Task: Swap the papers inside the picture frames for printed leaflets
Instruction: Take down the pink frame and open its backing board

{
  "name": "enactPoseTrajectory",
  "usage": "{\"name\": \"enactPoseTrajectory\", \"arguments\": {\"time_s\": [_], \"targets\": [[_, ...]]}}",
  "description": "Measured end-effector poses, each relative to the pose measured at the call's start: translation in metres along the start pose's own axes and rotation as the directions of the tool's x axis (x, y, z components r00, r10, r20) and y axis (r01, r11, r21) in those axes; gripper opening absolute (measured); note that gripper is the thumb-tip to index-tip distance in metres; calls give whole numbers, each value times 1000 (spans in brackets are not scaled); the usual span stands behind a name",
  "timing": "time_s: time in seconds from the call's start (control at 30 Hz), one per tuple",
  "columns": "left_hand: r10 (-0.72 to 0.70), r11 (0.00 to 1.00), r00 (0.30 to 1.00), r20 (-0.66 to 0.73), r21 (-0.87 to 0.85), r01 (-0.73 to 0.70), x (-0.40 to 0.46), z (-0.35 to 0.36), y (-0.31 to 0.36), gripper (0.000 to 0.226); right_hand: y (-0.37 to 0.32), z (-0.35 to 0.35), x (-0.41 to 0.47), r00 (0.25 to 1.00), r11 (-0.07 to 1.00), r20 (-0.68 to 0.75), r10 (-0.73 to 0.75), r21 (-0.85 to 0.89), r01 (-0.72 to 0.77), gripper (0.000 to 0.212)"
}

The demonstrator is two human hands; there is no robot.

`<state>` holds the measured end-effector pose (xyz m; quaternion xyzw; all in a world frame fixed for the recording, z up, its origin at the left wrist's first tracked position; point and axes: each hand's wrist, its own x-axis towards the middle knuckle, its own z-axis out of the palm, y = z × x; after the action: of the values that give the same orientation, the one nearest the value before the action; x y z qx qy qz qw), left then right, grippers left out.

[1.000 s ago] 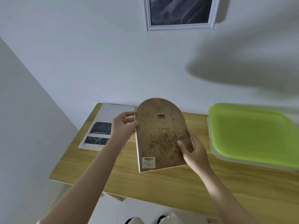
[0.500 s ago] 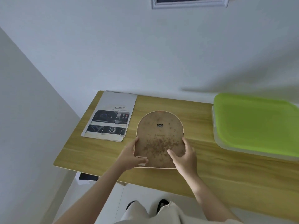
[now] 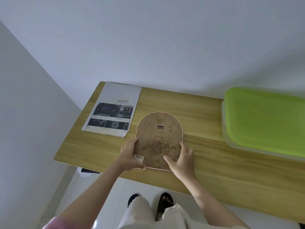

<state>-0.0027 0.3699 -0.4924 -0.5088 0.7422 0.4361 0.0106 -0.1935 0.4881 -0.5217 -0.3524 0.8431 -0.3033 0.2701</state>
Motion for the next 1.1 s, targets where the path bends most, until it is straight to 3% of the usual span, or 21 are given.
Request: {"name": "enactPoseTrajectory", "arguments": {"time_s": [0.23, 0.37, 0.57, 0.67, 0.83, 0.97, 1.1], "targets": [[54, 999, 999, 1, 2, -54, 5, 1, -9, 135, 1, -7, 15, 1000, 995, 14, 12, -102, -11, 79], [81, 996, 996, -23, -20, -81, 5, 2, -15, 131, -21, -18, 57, 989, 974, -56, -136, -188, 124, 62], [100, 995, 994, -44, -24, -101, 5, 4, -19, 131, -66, -15, 126, 942, 856, 189, -279, -395, 333, 65], [105, 994, 993, -46, -10, -105, 5, 4, -21, 131, -75, -12, 142, 930, 804, 285, -234, -480, 350, 68], [129, 991, 991, -44, 40, -127, 4, 4, -23, 130, -79, -9, 146, 928, 755, 311, -206, -552, 353, 71], [138, 989, 989, -48, 64, -134, 3, 5, -23, 130, -81, -7, 146, 933, 773, 315, -175, -543, 328, 75], [139, 988, 989, -53, 69, -135, 3, 5, -25, 130, -93, -6, 154, 943, 879, 328, -58, -431, 204, 78]]}}
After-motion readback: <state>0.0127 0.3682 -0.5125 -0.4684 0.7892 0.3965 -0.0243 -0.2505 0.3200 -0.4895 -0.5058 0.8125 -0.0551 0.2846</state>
